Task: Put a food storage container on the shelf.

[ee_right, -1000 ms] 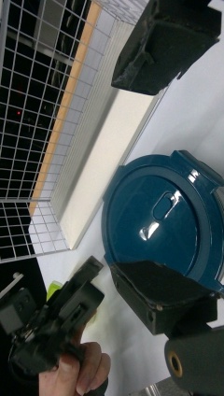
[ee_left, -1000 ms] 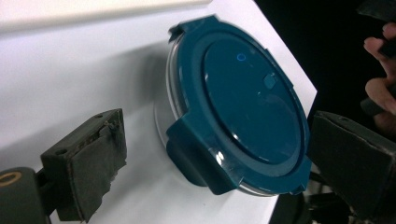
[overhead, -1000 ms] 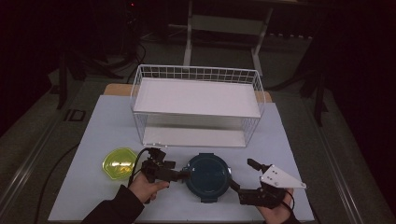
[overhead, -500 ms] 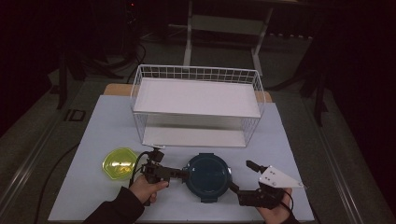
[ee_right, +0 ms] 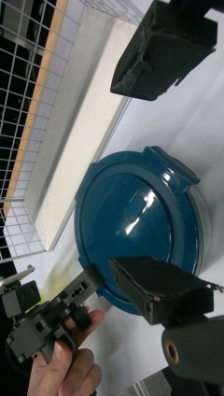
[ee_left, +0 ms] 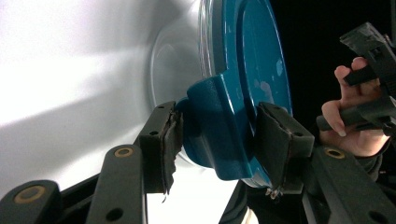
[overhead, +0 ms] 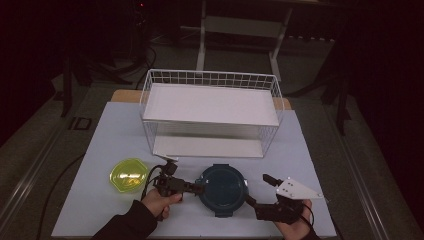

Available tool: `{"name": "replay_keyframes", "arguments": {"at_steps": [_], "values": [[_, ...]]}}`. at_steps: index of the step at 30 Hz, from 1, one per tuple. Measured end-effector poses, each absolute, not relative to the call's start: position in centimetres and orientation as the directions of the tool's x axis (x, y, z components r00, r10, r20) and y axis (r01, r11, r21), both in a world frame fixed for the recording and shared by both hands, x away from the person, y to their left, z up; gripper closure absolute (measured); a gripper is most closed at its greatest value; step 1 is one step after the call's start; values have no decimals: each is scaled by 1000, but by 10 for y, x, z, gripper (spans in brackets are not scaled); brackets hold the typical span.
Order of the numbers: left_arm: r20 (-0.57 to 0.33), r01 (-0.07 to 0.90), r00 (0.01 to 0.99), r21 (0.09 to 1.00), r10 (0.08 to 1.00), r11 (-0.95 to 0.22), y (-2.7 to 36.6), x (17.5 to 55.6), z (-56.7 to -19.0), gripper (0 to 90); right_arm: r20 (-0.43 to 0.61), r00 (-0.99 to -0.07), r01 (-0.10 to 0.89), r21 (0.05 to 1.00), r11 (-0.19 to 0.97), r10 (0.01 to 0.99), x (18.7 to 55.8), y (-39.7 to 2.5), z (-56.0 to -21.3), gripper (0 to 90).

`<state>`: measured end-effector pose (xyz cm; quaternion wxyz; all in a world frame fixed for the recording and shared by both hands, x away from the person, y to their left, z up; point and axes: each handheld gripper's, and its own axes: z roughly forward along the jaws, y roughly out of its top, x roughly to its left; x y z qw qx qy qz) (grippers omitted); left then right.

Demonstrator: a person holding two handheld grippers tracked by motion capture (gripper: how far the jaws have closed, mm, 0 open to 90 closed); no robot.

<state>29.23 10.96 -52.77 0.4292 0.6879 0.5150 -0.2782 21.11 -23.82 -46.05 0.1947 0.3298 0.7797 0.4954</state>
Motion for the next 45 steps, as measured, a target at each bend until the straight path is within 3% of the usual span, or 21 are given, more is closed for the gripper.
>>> {"name": "replay_keyframes", "arguments": {"at_steps": [7, 13, 16, 21, 26, 29, 34, 42, 43, 45], "values": [[-811, 936, 345, 332, 473, -114, 109, 291, -526, 497, 92, -693, 406, 869, 282, 715, 218, -242, -467, 150], [-791, 913, 400, 388, 463, -126, 107, 286, -521, 525, 243, -669, 535, 813, 228, 703, 229, -247, -475, 158], [-782, 905, 418, 405, 463, -133, 107, 283, -519, 532, 348, -639, 615, 767, 184, 686, 235, -250, -481, 202], [-766, 888, 453, 434, 456, -153, 110, 277, -518, 536, 435, -617, 680, 714, 166, 656, 239, -252, -487, 276], [-740, 860, 506, 476, 443, -185, 110, 273, -516, 543, 454, -611, 703, 688, 180, 649, 241, -251, -491, 312], [-739, 855, 515, 480, 434, -196, 111, 272, -517, 550, 457, -614, 712, 673, 200, 644, 243, -250, -493, 392], [-739, 845, 532, 492, 414, -207, 112, 270, -517, 557, 479, -620, 719, 663, 207, 621, 244, -251, -494, 403], [-746, 842, 539, 495, 391, -216, 112, 270, -519, 563, 596, -585, 780, 600, 180, 549, 251, -256, -500, 475], [-751, 846, 532, 490, 391, -211, 113, 270, -519, 563, 614, -578, 789, 589, 176, 538, 252, -257, -501, 533], [-758, 852, 523, 482, 389, -204, 114, 271, -521, 563, 638, -572, 797, 581, 165, 516, 253, -258, -502, 544]]}}
